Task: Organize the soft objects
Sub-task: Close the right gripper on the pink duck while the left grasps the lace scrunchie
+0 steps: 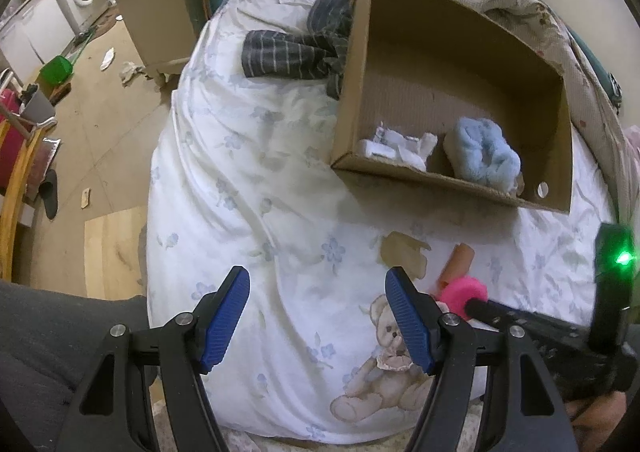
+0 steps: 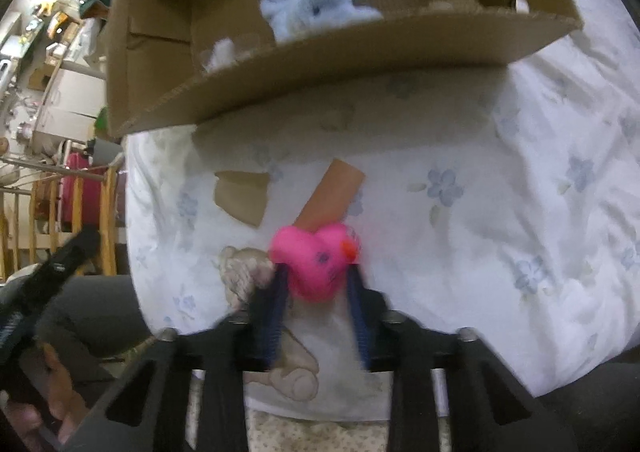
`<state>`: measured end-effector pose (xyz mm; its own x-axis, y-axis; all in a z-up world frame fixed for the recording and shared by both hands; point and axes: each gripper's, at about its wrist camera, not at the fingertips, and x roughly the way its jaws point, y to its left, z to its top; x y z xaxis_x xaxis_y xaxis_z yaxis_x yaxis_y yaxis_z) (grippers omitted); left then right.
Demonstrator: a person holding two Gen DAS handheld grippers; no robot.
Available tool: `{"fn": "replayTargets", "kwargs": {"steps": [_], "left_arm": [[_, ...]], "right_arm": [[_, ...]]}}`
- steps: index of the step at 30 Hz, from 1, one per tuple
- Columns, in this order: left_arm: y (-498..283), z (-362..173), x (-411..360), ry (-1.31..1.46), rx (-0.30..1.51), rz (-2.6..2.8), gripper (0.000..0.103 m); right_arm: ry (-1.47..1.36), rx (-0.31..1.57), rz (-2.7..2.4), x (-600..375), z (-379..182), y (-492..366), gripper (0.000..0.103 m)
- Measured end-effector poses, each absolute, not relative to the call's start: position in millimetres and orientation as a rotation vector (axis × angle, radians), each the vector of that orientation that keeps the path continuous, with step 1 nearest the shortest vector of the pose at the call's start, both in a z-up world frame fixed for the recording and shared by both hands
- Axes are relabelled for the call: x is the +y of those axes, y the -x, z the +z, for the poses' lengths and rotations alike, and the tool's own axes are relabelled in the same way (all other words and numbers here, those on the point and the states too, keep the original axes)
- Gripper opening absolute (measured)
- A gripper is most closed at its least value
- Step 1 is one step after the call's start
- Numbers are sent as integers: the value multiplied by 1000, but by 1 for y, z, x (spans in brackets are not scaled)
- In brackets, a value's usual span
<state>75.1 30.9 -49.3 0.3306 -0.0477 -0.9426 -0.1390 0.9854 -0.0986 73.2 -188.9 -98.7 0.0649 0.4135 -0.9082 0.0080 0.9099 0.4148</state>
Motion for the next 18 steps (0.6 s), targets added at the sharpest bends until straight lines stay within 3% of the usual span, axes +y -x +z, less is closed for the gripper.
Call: {"fn": "replayTargets", "kwargs": {"steps": [18], "left_arm": [[-69, -119, -70, -38, 1467, -233, 68]], "right_arm": [[-445, 1316, 277, -239, -58, -61, 19]]}}
